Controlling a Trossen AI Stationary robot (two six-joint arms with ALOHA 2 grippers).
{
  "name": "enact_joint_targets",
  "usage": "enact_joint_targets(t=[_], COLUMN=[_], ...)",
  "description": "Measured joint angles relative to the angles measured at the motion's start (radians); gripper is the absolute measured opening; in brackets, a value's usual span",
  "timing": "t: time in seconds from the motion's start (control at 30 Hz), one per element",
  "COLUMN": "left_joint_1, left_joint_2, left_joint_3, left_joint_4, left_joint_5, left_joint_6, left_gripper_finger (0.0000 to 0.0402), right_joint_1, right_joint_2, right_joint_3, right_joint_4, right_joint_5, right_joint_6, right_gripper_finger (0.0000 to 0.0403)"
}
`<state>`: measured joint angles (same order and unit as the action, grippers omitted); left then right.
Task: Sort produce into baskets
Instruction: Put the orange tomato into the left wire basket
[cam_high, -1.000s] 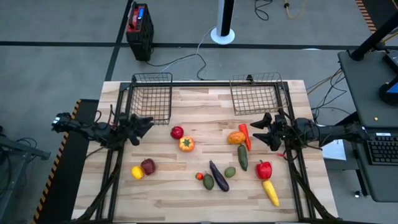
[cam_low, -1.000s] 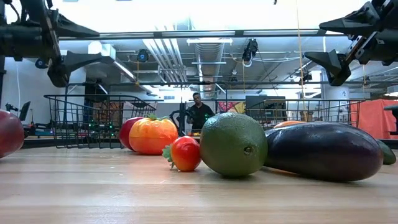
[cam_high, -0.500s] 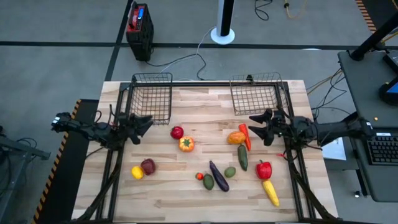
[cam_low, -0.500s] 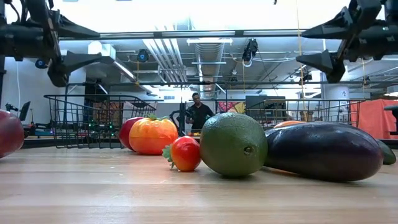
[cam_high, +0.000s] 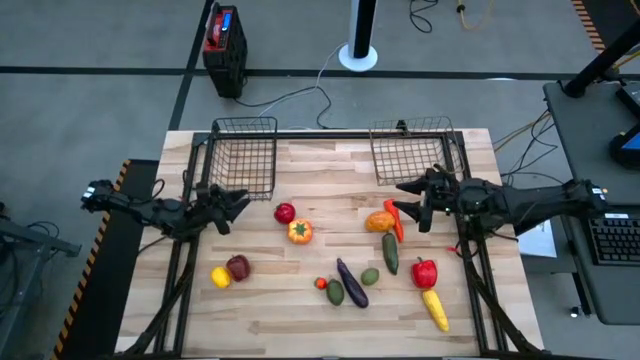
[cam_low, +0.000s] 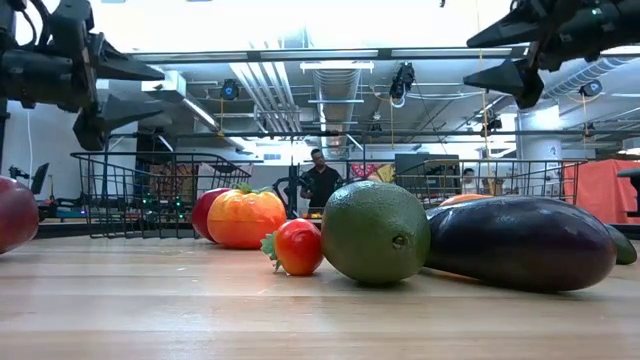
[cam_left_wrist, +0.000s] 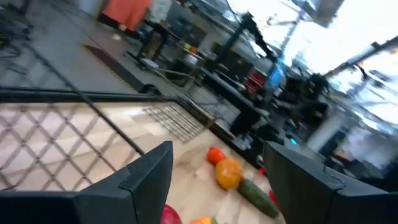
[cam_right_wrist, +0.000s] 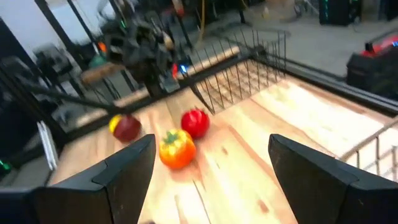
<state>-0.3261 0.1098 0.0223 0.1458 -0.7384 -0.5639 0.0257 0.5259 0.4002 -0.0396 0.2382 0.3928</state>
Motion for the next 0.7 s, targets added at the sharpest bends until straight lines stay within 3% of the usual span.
enact_joint_targets(t=[0.17, 0.3, 0.47, 0.7], left_joint_1=[0.0, 0.0, -0.014, -0.022], left_joint_2=[0.025, 0.085, 0.229, 0.56], left_joint_3=[0.0, 0.008, 0.159, 0.505], left_joint_4=[0.12, 0.227, 0.072, -0.263], left_joint_5=[0.181, 0.238, 0.276, 0.281], left_joint_6=[0.012, 0.033, 0.033, 0.197], left_gripper_finger=[0.0233, 0.0233, 0.0233, 0.0233], right_joint_1=[0.0, 0.0, 0.0, 0.0], right_joint_2=[0.041, 0.062, 0.08, 0.08], right_joint_3=[0.091, 0.13, 0.154, 0.158], right_joint_4=[-0.121, -0.155, -0.165, -0.166], right_joint_5=[0.0, 0.0, 0.0, 0.0], right_joint_6=[0.0, -0.001, -0.012, -0.012], right_gripper_finger=[0.0304, 0.0304, 0.0304, 0.0304])
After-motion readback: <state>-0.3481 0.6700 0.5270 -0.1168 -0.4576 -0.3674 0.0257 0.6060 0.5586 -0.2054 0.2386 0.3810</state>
